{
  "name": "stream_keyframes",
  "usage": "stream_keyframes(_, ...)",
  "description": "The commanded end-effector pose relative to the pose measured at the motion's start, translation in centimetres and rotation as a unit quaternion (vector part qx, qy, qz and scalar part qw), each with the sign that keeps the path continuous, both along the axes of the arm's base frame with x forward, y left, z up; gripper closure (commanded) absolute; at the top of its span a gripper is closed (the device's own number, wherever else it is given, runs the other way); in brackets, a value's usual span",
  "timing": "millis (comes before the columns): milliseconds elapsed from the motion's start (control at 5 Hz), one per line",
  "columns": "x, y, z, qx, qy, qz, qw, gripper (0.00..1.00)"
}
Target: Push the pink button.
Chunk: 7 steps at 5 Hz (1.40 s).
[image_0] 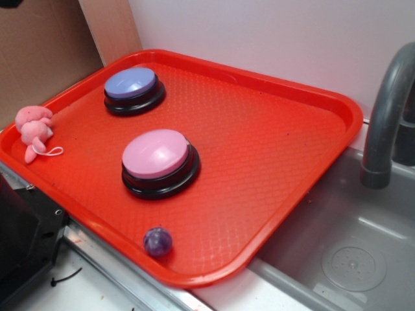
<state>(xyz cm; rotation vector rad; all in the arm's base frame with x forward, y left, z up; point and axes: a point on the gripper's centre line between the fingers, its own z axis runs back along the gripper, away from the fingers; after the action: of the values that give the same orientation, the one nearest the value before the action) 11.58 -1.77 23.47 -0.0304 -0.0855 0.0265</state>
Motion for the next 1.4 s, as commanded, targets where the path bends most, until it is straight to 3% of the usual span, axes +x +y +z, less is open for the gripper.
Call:
stream_keyframes(0,0.0,0.0,0.0,0.0,0.0,0.0,1.0,0.0)
stream_keyframes(200,5.0,-2.4,-5.0,-0.006,0.013,-0.117,0.993,0.0)
stream_keyframes(400,7.3,-3.9,-9.8,0.016,0.035,-0.156,0.987,0.0)
stream_keyframes(600,7.5,-4.2,-12.1,0.019,0.031,-0.175,0.984,0.0)
stream_keyframes(1000,8.2,-4.5,-15.5,0.018,-0.007,-0.174,0.985,0.0)
stream_keyframes(1200,9.4,-4.4,-16.0,0.031,-0.022,-0.182,0.983,0.0)
